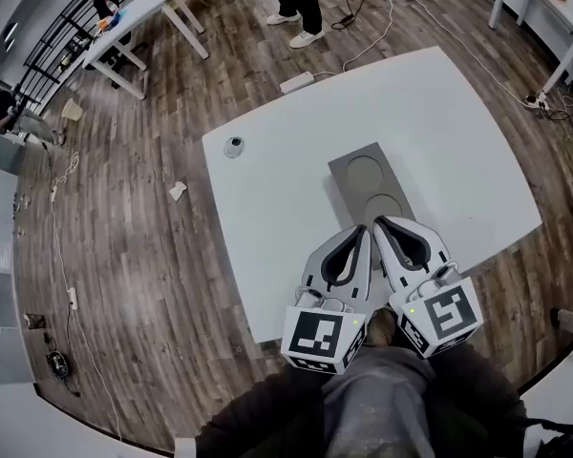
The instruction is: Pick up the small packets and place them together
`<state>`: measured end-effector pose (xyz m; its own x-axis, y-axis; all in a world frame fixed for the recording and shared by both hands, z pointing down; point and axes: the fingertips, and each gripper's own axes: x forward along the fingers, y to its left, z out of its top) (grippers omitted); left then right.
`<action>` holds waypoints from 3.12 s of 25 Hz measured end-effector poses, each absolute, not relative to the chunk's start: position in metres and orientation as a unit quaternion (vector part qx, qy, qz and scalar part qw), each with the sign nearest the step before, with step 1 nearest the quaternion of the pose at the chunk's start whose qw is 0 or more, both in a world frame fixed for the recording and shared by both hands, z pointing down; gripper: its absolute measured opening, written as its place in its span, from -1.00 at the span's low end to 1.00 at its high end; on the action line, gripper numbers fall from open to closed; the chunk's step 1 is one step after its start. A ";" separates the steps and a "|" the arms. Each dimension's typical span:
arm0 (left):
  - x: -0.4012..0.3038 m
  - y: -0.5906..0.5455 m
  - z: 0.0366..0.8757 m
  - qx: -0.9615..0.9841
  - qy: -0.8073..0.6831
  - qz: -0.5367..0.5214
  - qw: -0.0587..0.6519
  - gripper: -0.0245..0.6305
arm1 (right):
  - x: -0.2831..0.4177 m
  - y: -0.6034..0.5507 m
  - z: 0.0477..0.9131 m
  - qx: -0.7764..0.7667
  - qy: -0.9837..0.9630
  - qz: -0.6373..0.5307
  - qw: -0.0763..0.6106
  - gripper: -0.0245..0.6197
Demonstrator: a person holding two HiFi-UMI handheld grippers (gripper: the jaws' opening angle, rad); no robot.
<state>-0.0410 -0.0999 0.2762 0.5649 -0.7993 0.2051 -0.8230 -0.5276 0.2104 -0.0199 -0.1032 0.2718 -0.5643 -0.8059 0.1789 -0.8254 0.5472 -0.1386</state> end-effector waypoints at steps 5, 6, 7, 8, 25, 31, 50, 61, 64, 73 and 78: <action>-0.038 -0.080 0.274 0.875 -0.462 0.040 0.136 -0.94 | -0.017 -0.081 0.268 0.466 -0.879 0.095 0.042 -0.89; -0.036 -0.075 0.276 0.875 -0.463 0.040 0.136 -0.94 | -0.015 -0.074 0.271 0.468 -0.878 0.095 0.041 -0.89; -0.034 -0.068 0.279 0.874 -0.464 0.041 0.138 -0.94 | -0.012 -0.066 0.275 0.470 -0.876 0.098 0.041 -0.89; -0.032 -0.060 0.283 0.873 -0.464 0.044 0.143 -0.94 | -0.009 -0.057 0.279 0.471 -0.875 0.104 0.042 -0.89; -0.019 0.008 0.270 0.875 -0.467 0.048 0.120 -0.94 | 0.014 0.010 0.271 0.486 -0.869 0.088 0.023 -0.90; -0.015 0.020 0.343 0.873 -0.464 0.074 0.132 -0.94 | 0.015 0.028 0.371 0.491 -0.861 0.127 0.048 -0.89; -0.015 -0.015 0.378 0.872 -0.451 0.103 0.157 -0.94 | 0.036 -0.016 0.415 0.531 -0.827 0.153 0.099 -0.39; -0.025 -0.032 0.388 0.868 -0.452 0.111 0.173 -0.94 | 0.034 -0.031 0.431 0.551 -0.808 0.156 0.138 -0.37; -0.028 -0.033 0.387 0.867 -0.452 0.111 0.177 -0.94 | 0.035 -0.034 0.433 0.554 -0.803 0.163 0.147 -0.36; -0.027 -0.038 0.384 0.867 -0.442 0.118 0.196 -0.94 | 0.034 -0.037 0.445 0.551 -0.785 0.178 0.220 -0.35; -0.030 -0.044 0.378 0.871 -0.433 0.122 0.199 -0.94 | 0.031 -0.038 0.445 0.554 -0.779 0.195 0.218 -0.37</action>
<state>-0.0302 -0.0441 0.3782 0.5959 -0.7055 0.3835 -0.8021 -0.5466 0.2408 0.0310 -0.0377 0.4453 -0.2909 -0.7790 0.5554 -0.9487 0.3102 -0.0618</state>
